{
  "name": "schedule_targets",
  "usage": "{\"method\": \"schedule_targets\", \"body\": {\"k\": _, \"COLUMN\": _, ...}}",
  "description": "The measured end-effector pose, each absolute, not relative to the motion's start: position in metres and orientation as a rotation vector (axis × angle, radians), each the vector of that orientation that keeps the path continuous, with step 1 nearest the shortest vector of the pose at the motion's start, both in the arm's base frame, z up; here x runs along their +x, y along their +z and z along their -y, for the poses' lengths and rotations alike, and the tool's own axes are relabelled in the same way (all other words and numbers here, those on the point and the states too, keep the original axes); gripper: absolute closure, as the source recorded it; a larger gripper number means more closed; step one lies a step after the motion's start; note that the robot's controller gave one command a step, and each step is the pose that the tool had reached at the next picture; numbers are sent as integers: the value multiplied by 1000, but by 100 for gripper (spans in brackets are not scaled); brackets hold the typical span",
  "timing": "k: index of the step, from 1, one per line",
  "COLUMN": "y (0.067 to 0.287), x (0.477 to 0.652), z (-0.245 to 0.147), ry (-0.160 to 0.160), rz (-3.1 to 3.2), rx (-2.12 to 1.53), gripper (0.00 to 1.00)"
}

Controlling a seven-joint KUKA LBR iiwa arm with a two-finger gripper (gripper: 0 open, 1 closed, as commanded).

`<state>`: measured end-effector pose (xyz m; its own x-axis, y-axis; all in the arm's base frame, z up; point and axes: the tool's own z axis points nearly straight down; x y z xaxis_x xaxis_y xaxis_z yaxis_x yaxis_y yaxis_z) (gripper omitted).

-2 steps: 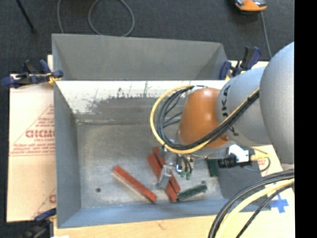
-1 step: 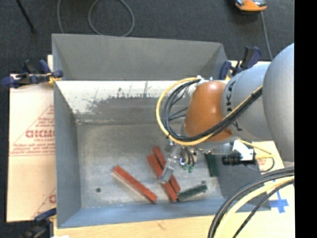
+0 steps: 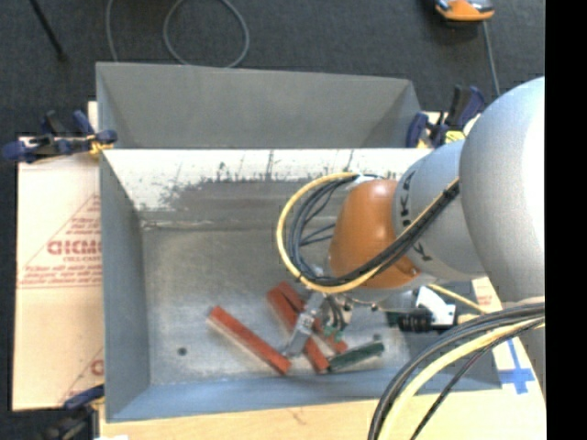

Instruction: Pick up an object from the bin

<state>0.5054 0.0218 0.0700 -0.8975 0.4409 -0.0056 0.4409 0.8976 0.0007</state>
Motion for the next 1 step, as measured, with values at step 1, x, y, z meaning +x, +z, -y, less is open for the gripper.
{"method": "schedule_targets", "body": {"k": 1, "y": 71, "x": 507, "z": -20, "ry": -1, "rz": -3054, "rx": 708, "gripper": 0}}
